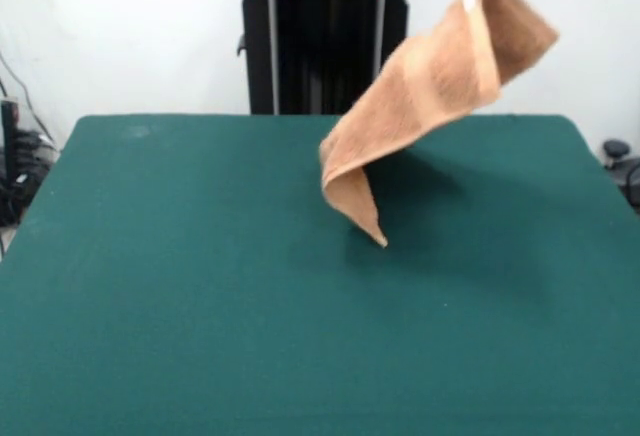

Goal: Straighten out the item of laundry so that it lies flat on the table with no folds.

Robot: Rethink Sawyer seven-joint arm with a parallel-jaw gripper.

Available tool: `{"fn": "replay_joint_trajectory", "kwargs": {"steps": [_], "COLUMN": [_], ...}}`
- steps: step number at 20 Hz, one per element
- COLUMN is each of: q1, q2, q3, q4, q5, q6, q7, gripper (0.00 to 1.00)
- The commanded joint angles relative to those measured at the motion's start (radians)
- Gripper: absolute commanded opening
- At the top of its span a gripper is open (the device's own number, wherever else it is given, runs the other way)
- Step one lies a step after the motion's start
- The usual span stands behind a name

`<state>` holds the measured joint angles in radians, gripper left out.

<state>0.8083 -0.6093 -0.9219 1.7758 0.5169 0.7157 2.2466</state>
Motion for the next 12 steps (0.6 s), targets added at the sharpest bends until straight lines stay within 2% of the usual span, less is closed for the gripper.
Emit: {"fn": "replay_joint_trajectory", "kwargs": {"steps": [1, 6, 12], "q1": [0.04, 0.037, 0.081], "q2": [-0.046, -0.048, -0.037], "q3": [-0.074, -0.079, -0.107], "q4": [-0.085, -0.09, -0.134], "q5": [-0.037, -0.039, -0.027], "q6": [0.271, 0.277, 0.371], "q7": [0.304, 0.298, 0.379], "gripper": [0.0, 0.0, 0.0]}}
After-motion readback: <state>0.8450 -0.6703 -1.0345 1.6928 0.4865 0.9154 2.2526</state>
